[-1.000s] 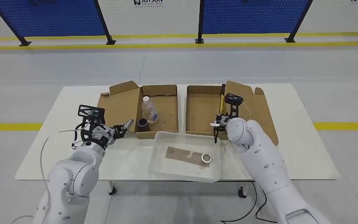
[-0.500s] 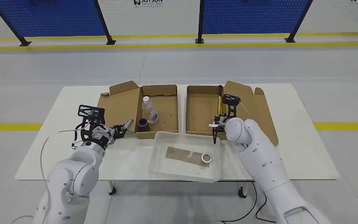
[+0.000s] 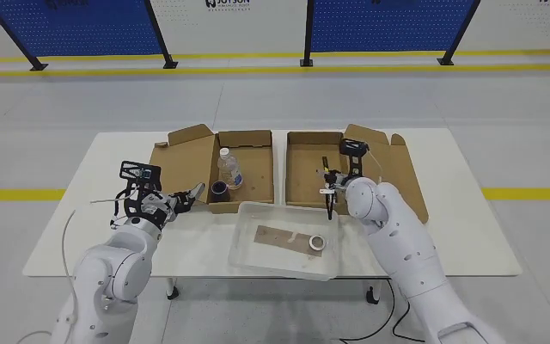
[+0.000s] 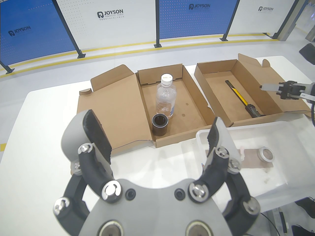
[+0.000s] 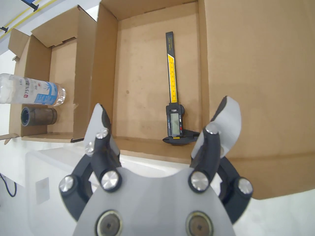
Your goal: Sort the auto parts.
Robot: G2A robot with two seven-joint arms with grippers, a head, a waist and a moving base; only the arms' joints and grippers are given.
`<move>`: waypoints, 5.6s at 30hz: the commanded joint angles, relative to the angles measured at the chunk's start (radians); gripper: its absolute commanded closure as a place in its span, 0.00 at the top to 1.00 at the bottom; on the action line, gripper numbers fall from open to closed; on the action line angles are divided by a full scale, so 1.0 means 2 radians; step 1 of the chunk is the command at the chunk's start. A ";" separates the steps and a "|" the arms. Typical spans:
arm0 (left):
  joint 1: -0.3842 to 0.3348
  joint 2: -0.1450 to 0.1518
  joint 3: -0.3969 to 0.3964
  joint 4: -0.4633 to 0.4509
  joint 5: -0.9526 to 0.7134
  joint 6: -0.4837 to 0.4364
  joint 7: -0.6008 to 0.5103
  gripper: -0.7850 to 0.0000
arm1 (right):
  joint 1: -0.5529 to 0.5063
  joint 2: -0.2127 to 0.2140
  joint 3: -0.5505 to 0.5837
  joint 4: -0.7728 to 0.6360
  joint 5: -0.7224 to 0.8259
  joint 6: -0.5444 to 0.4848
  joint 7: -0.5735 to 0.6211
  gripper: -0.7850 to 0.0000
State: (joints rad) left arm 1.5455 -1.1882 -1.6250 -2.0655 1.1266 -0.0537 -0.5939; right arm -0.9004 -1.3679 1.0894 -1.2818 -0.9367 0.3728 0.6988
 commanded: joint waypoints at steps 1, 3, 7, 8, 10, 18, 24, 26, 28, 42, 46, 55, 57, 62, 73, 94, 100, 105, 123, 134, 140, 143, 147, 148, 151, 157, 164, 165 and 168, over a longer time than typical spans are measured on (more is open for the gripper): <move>0.000 0.000 0.000 0.000 0.000 0.000 0.000 1.00 | -0.011 0.004 0.000 -0.040 -0.022 -0.009 0.015 1.00; 0.000 0.000 0.000 0.000 0.000 0.000 0.000 1.00 | -0.026 0.008 0.004 -0.082 -0.038 -0.022 0.034 1.00; 0.000 0.000 0.000 0.000 0.000 0.000 0.000 1.00 | -0.063 0.017 0.007 -0.169 -0.085 -0.046 0.082 1.00; 0.000 0.000 0.000 0.000 0.000 0.000 0.000 1.00 | -0.073 0.019 0.006 -0.189 -0.095 -0.053 0.096 1.00; 0.000 0.000 0.000 0.000 0.000 0.000 0.000 1.00 | -0.093 0.022 0.006 -0.227 -0.110 -0.061 0.116 1.00; 0.000 0.000 0.000 0.000 0.000 0.000 0.000 1.00 | -0.139 0.024 -0.029 -0.310 -0.141 -0.094 0.170 1.00; 0.000 0.000 0.000 0.000 0.000 0.000 0.000 1.00 | -0.150 0.019 -0.063 -0.294 -0.127 -0.096 0.180 1.00; 0.000 0.000 0.000 0.000 0.000 0.000 0.000 1.00 | -0.150 0.016 -0.072 -0.274 -0.120 -0.097 0.177 1.00; 0.000 0.000 0.000 0.000 0.000 0.000 0.000 1.00 | -0.148 0.014 -0.079 -0.254 -0.110 -0.095 0.173 1.00; 0.000 0.000 0.000 0.000 0.000 0.000 0.000 1.00 | -0.121 0.000 -0.083 -0.144 -0.037 -0.061 0.152 1.00; 0.000 0.000 0.000 0.000 0.000 0.000 0.000 1.00 | -0.119 -0.002 -0.081 -0.128 -0.030 -0.057 0.151 1.00; 0.000 0.000 0.000 0.000 0.000 0.000 0.000 1.00 | -0.122 -0.003 -0.078 -0.115 -0.027 -0.051 0.152 1.00; 0.000 0.000 0.000 0.000 0.000 0.000 0.000 1.00 | -0.123 -0.003 -0.077 -0.113 -0.026 -0.052 0.151 1.00; 0.000 0.000 0.000 0.000 0.000 0.000 0.000 1.00 | -0.125 -0.004 -0.075 -0.108 -0.014 -0.053 0.147 1.00; 0.000 0.000 0.000 0.000 0.000 0.000 0.000 1.00 | -0.120 -0.007 -0.079 -0.098 0.018 -0.079 0.149 1.00; 0.000 0.000 0.000 0.000 0.000 0.000 0.000 1.00 | -0.057 -0.026 -0.136 -0.066 0.059 -0.133 0.163 1.00; 0.000 0.000 0.000 0.000 0.000 0.000 0.000 1.00 | -0.055 -0.017 -0.122 -0.098 -0.010 -0.105 0.186 1.00; 0.000 0.000 0.000 0.000 0.000 0.000 0.000 1.00 | -0.055 -0.006 -0.108 -0.134 -0.083 -0.107 0.244 0.53; 0.000 0.000 0.000 0.000 0.000 0.000 0.000 1.00 | -0.058 -0.002 -0.103 -0.132 -0.135 -0.131 0.305 0.36; 0.000 0.000 0.000 0.000 0.000 0.000 0.000 1.00 | -0.058 -0.005 -0.107 -0.108 -0.128 -0.143 0.321 0.38; 0.000 0.000 0.000 0.000 0.000 0.000 0.000 1.00 | -0.059 -0.004 -0.103 -0.100 -0.133 -0.151 0.326 0.40; 0.000 0.000 0.000 0.000 0.000 0.000 0.000 1.00 | -0.056 -0.005 -0.103 -0.095 -0.135 -0.152 0.330 0.40; 0.000 0.000 0.000 0.000 0.000 0.000 0.000 1.00 | -0.048 -0.007 -0.111 -0.084 -0.136 -0.158 0.333 0.41; 0.000 0.000 0.000 0.000 0.000 0.000 0.000 1.00 | -0.046 -0.008 -0.114 -0.081 -0.137 -0.160 0.335 0.41; 0.000 0.000 0.000 0.000 0.000 0.000 0.000 1.00 | -0.039 -0.011 -0.122 -0.071 -0.136 -0.166 0.340 0.39; 0.000 0.000 0.000 0.000 0.000 0.000 0.000 1.00 | -0.023 -0.018 -0.142 -0.050 -0.139 -0.179 0.352 0.36; 0.000 0.000 0.000 0.000 0.000 0.000 0.000 1.00 | -0.003 -0.027 -0.160 -0.023 -0.139 -0.184 0.355 0.39; 0.000 0.000 0.000 0.000 0.000 0.000 0.000 1.00 | -0.001 -0.028 -0.162 -0.020 -0.139 -0.185 0.355 0.39; 0.000 0.000 0.000 0.000 0.000 0.000 0.000 1.00 | 0.005 -0.031 -0.167 -0.007 -0.137 -0.186 0.355 0.37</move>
State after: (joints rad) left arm 1.5455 -1.1882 -1.6250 -2.0655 1.1266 -0.0537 -0.5939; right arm -0.8944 -1.4285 0.7586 -1.3064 -1.2128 0.0013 1.4086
